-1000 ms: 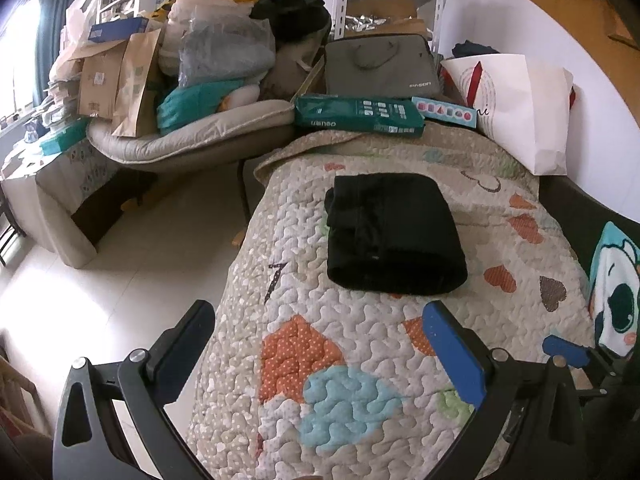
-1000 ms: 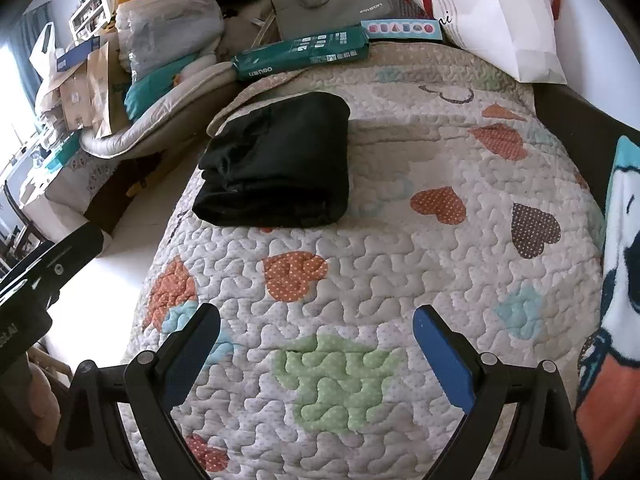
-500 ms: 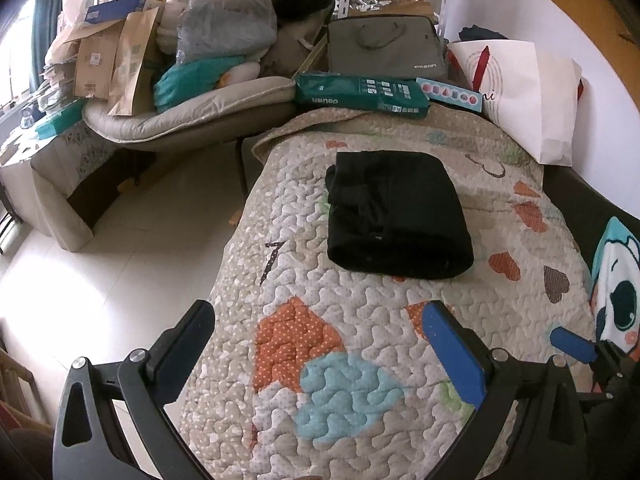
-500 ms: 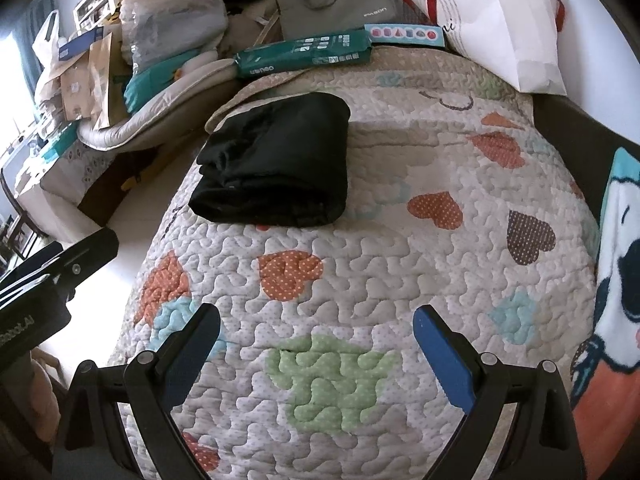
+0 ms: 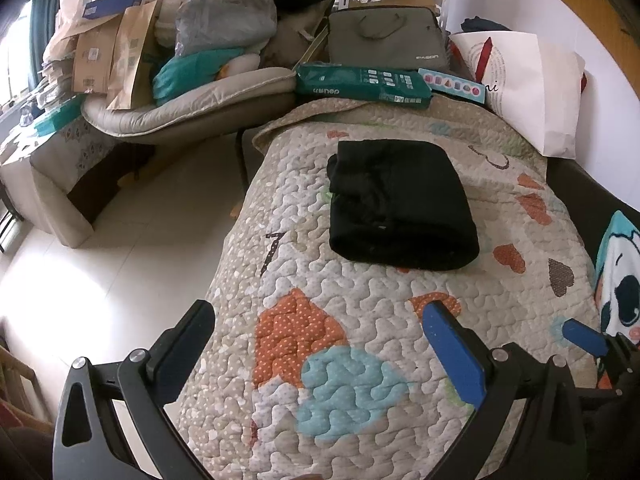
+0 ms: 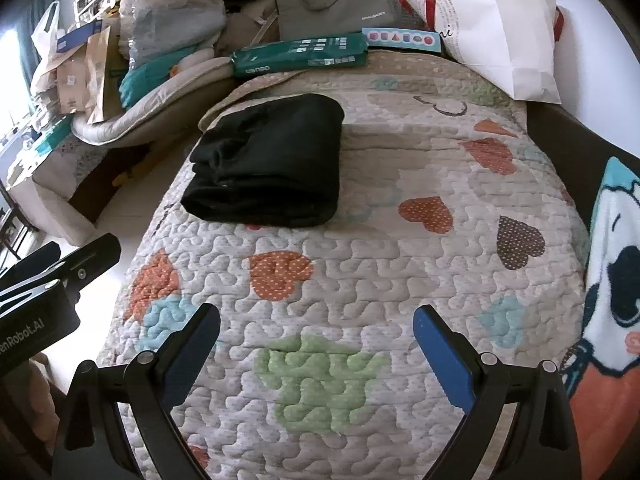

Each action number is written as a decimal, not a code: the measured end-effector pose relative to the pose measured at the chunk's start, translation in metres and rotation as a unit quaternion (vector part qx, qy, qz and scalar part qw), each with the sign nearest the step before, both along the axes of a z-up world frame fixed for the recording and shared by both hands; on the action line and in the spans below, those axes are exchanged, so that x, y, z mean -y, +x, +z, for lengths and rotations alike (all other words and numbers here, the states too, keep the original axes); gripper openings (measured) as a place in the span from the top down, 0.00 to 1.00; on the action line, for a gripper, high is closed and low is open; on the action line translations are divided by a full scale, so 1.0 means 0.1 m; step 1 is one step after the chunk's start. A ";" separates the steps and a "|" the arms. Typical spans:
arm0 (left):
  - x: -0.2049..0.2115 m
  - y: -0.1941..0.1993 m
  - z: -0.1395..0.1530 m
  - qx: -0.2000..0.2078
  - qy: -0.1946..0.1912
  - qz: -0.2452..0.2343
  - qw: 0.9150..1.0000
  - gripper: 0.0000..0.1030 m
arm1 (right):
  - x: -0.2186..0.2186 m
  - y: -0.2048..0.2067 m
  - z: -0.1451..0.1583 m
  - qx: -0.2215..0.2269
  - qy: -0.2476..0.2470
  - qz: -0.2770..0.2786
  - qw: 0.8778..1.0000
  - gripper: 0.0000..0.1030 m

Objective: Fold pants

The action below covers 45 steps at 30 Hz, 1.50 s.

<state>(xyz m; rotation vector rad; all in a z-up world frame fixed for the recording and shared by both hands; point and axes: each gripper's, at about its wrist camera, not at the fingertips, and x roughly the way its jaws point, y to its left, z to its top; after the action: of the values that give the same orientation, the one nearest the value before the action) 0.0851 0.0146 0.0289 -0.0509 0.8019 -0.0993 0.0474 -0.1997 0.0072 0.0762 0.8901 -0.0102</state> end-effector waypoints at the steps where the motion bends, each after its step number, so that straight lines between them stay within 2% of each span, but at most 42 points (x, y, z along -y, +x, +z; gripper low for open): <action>1: -0.01 0.00 0.00 -0.001 0.000 0.002 1.000 0.00 | 0.01 0.00 0.00 0.001 -0.003 -0.002 1.000 0.03; 8: -0.03 0.03 -0.06 -0.007 0.000 0.009 1.000 0.00 | 0.00 -0.05 0.06 0.012 -0.037 -0.006 0.999 0.03; 16: 0.02 0.03 -0.11 -0.005 0.023 0.014 1.000 0.00 | -0.09 -0.07 0.08 0.018 -0.075 0.002 0.997 0.03; 23: 0.04 0.05 -0.15 -0.013 0.027 0.013 0.999 0.00 | -0.14 -0.09 0.08 0.024 -0.105 0.010 0.994 0.03; 45: 0.08 0.03 -0.18 -0.011 0.031 0.012 0.999 0.00 | -0.11 -0.08 0.05 0.021 -0.107 0.004 0.994 0.03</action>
<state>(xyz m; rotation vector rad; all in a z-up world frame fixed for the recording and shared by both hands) 0.0884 0.0066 0.0109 -0.0024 0.8264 -0.0514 0.0398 -0.1891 0.0125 -0.1279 0.8436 -0.0957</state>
